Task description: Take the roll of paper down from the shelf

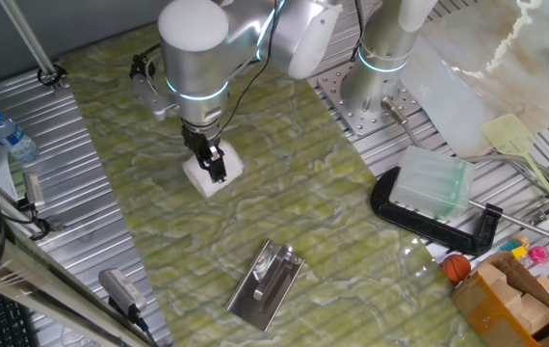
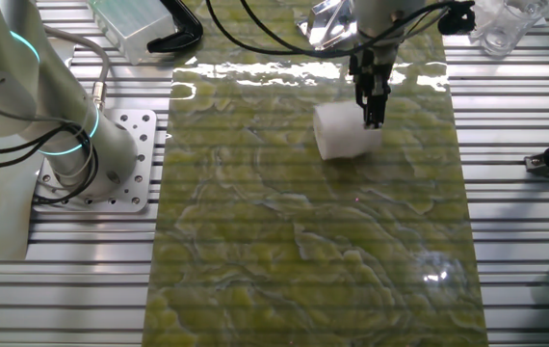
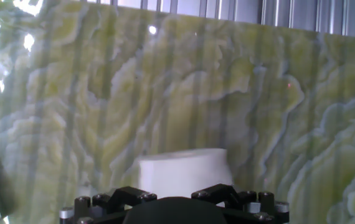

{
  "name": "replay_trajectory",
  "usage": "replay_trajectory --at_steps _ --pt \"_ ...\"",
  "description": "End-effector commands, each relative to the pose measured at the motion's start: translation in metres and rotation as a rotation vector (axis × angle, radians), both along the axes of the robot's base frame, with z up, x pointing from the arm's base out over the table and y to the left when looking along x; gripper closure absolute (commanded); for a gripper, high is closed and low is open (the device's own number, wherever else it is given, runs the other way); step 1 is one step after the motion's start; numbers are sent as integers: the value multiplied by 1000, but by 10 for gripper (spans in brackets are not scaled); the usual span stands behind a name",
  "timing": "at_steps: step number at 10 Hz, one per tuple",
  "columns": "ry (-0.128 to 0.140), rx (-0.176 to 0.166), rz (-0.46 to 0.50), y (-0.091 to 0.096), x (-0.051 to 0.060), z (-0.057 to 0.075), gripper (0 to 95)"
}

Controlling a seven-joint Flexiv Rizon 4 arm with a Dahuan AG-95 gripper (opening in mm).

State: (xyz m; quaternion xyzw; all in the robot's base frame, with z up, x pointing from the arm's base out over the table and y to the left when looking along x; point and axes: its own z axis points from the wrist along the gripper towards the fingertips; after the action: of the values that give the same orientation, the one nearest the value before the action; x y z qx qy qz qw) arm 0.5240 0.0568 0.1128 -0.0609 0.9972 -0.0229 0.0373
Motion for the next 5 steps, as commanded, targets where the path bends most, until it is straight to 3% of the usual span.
replay_trajectory --at_steps 1,2,3,4,5 --pt "13 -2 19 1 2 3 0" --pt "16 -3 27 1 4 5 0" --pt "31 -2 51 2 10 14 190" --pt "52 3 53 5 14 21 190" --pt "70 1 51 9 17 30 380"
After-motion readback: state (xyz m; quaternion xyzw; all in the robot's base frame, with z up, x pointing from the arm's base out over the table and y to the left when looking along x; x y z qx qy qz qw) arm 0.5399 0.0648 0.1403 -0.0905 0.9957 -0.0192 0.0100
